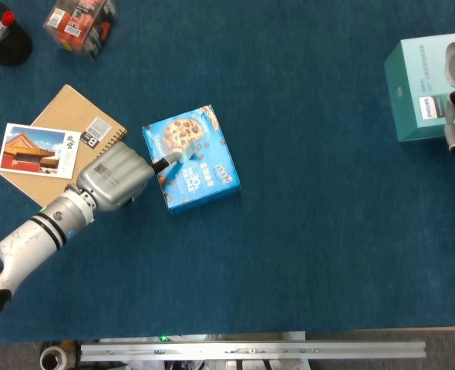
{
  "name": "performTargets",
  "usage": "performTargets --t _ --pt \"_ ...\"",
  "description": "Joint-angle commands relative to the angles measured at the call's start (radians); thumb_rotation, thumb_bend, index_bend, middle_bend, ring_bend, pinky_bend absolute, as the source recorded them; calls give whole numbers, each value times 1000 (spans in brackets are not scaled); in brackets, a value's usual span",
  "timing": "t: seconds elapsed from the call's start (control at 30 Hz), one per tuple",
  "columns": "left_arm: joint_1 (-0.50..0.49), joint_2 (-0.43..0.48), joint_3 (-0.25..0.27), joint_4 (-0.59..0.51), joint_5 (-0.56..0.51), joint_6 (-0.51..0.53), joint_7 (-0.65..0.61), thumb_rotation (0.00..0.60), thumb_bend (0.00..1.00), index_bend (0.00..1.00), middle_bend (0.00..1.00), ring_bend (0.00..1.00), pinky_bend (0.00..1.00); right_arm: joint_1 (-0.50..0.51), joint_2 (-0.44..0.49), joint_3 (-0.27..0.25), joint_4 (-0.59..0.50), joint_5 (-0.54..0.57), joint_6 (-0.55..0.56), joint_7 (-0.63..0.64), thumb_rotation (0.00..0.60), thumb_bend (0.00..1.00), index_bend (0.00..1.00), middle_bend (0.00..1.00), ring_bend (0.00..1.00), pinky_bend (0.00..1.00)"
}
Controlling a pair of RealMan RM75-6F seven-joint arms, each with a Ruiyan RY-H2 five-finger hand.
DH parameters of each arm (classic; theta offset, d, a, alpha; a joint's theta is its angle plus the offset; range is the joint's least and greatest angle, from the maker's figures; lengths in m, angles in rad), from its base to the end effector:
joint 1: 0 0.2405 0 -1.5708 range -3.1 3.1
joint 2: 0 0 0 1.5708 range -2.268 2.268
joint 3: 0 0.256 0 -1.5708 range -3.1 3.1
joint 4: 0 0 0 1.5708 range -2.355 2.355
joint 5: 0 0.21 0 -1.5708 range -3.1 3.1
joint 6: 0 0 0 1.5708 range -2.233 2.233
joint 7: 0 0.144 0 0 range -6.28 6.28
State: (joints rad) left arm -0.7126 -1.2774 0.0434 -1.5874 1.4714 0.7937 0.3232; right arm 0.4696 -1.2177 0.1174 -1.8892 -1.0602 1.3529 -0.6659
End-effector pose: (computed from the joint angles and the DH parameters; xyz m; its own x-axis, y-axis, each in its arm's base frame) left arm -0.2001 0.2900 0.0142 0.7871 0.2741 0.5526 0.5680 -0.6712 -0.4762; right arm -0.2095 -0.2758 0.1055 0.6006 -0.0821 0.7953 -0.7996 -0.0632 0.5972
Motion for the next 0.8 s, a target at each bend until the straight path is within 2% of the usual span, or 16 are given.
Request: performTargets --t 0.03,0.8 --pt "-2 -2 6 -2 -1 -7 9 600 756 77 858 977 1000 -1 0 1 0 1 -1 1 600 418 592 814 893 1000" --pt "-10 -3 9 -8 -29 -8 23 600 756 90 858 977 1000 -15 3 10 2 -3 -9 6 600 418 592 815 899 1000"
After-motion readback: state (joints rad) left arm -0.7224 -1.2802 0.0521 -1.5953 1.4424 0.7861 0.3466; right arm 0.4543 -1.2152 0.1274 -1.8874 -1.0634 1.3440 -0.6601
